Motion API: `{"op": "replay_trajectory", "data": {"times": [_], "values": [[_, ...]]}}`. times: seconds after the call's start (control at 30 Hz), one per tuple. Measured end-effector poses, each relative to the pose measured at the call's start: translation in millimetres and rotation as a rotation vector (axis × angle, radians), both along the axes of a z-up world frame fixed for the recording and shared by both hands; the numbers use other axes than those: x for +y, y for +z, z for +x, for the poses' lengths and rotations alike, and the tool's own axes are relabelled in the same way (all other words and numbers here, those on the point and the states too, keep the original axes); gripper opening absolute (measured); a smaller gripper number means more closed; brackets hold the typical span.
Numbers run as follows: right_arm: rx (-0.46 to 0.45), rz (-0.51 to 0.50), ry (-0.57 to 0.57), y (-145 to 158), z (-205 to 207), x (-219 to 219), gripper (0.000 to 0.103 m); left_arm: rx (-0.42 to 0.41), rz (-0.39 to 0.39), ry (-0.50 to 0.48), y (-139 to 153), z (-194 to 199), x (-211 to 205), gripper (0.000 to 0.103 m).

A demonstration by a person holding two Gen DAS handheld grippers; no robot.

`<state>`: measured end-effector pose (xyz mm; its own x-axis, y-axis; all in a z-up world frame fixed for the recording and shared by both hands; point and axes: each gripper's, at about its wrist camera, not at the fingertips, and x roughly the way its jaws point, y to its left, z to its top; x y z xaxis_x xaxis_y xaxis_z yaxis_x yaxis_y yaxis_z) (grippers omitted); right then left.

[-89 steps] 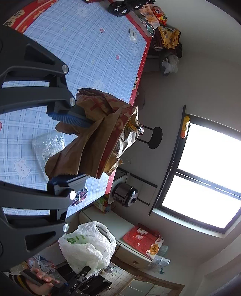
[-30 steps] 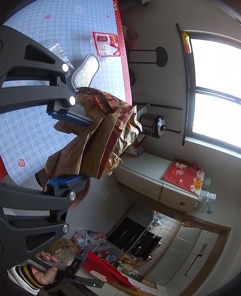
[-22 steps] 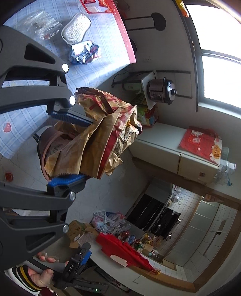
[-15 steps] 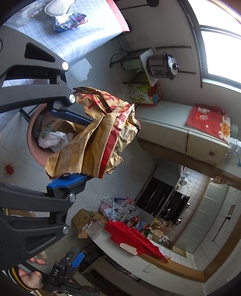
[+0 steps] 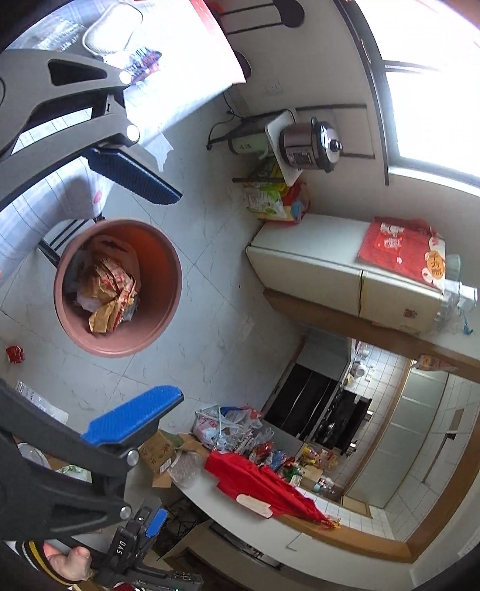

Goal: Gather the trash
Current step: 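Carry the brown paper bag over the bin and open the left gripper, then grasp the grey mesh pad with the right gripper while the left approaches the red-labelled tray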

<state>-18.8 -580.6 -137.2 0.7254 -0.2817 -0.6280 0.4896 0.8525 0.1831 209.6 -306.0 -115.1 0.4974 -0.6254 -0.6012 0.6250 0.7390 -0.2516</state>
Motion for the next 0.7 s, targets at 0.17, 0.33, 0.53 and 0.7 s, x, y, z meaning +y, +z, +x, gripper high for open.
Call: {"op": "replay_trajectory", "data": {"times": [0.17,0.33,0.53,0.7], "values": [[-0.018,0.013,0.070,4.1,22.3,29.3,0.097,-0.026,0.002,0.176,5.7,-4.8,92.0,0.097],[-0.017,0.021,0.159,7.6,50.7,69.1,0.097,-0.030,0.016,0.373,3.4,-20.0,193.4,0.097],[0.003,0.029,0.288,4.9,84.8,125.3,0.097,0.015,0.009,0.584,-10.3,-48.8,307.1,0.097],[0.037,0.022,0.401,0.9,109.9,177.2,0.097,0.094,-0.021,0.703,-32.0,-74.1,376.4,0.097]]}}
